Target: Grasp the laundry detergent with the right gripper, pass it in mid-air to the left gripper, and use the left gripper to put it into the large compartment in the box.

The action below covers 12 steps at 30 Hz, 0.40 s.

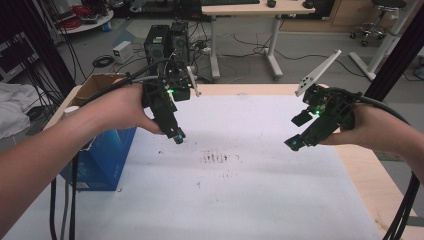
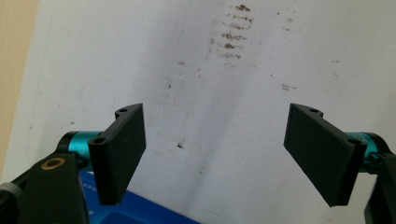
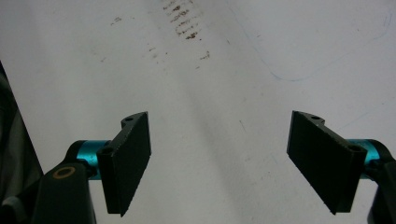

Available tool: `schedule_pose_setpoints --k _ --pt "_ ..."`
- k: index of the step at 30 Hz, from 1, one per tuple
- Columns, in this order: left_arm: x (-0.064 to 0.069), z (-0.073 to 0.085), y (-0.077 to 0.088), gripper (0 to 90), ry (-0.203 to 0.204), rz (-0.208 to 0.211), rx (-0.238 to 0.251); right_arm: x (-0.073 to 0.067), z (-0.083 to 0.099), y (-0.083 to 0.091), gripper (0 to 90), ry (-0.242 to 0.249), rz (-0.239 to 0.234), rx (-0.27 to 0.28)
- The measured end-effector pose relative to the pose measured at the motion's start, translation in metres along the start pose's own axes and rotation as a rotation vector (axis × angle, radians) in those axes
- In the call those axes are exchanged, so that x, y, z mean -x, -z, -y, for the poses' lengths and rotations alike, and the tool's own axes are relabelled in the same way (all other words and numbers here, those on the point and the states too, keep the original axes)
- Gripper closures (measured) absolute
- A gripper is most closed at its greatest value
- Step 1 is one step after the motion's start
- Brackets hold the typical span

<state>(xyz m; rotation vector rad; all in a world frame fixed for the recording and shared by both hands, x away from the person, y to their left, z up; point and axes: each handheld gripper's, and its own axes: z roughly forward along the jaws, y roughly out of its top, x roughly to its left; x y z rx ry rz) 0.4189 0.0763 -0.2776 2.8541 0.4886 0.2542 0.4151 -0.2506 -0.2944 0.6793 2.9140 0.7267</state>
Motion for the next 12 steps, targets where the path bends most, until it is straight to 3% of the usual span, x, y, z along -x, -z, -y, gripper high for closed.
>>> schedule_pose_setpoints --k 12 --pt "0.0003 0.0008 0.001 21.1 0.005 -0.003 0.0 -0.0001 0.0012 0.0009 21.5 -0.001 0.005 0.0"
